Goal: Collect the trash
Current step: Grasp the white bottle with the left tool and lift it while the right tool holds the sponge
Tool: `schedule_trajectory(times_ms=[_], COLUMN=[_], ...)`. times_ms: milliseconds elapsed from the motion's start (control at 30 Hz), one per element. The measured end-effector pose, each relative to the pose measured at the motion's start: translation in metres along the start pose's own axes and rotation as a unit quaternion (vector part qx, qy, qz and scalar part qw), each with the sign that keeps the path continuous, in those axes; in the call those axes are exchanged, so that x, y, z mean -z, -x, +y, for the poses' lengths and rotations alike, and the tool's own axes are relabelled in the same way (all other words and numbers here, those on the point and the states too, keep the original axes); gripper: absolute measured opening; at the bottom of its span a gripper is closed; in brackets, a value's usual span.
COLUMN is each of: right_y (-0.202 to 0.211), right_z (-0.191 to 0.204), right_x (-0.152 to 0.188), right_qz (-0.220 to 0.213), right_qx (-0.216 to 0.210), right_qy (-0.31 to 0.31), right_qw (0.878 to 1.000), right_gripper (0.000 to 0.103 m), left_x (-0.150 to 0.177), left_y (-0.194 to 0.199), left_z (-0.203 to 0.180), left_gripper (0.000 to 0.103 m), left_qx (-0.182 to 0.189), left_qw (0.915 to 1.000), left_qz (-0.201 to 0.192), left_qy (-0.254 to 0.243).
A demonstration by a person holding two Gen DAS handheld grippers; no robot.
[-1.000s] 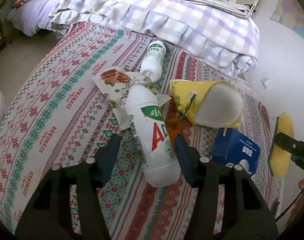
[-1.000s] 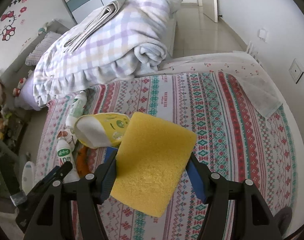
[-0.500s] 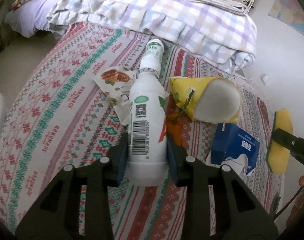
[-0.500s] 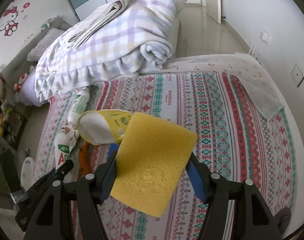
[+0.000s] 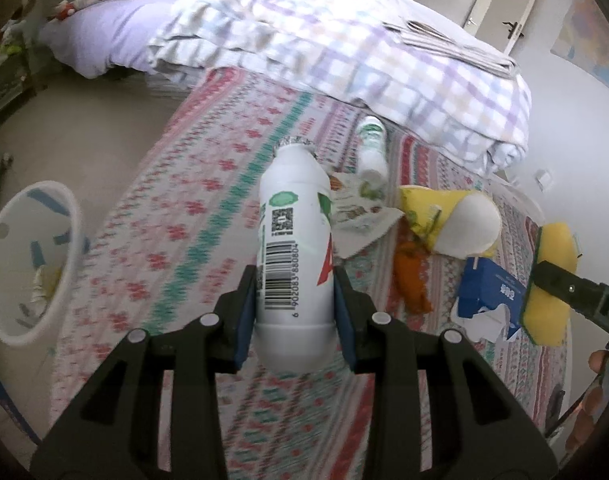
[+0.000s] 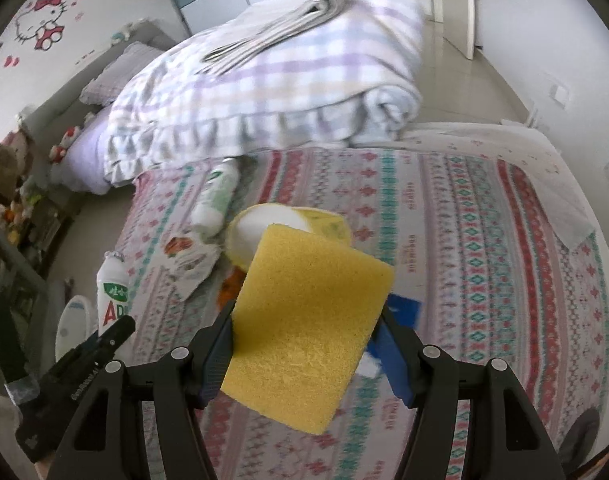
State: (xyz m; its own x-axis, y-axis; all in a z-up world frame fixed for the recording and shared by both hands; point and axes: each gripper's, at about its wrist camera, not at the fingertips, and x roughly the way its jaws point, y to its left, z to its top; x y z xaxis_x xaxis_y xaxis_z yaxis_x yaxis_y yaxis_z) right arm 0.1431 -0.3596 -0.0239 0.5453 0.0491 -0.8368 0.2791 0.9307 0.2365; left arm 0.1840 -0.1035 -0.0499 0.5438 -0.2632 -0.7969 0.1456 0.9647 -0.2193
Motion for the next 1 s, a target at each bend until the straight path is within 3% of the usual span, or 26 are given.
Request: schedule_trajectory(times_ms=[1000], right_y=[-0.044], right_z=[0.171], right_x=[0.035], right_qz=[0.029], right_qx=[-0.046], right_qy=[0.096], right_qw=[0.994], right_gripper=[0.066], left_x=[0.000], left_y=[0.057], left_z=[0.150], left_gripper=[0.038], left_qx=[-0.067], left_qw=[0.9951], left_qz=[-0.018], left_qy=[0.071])
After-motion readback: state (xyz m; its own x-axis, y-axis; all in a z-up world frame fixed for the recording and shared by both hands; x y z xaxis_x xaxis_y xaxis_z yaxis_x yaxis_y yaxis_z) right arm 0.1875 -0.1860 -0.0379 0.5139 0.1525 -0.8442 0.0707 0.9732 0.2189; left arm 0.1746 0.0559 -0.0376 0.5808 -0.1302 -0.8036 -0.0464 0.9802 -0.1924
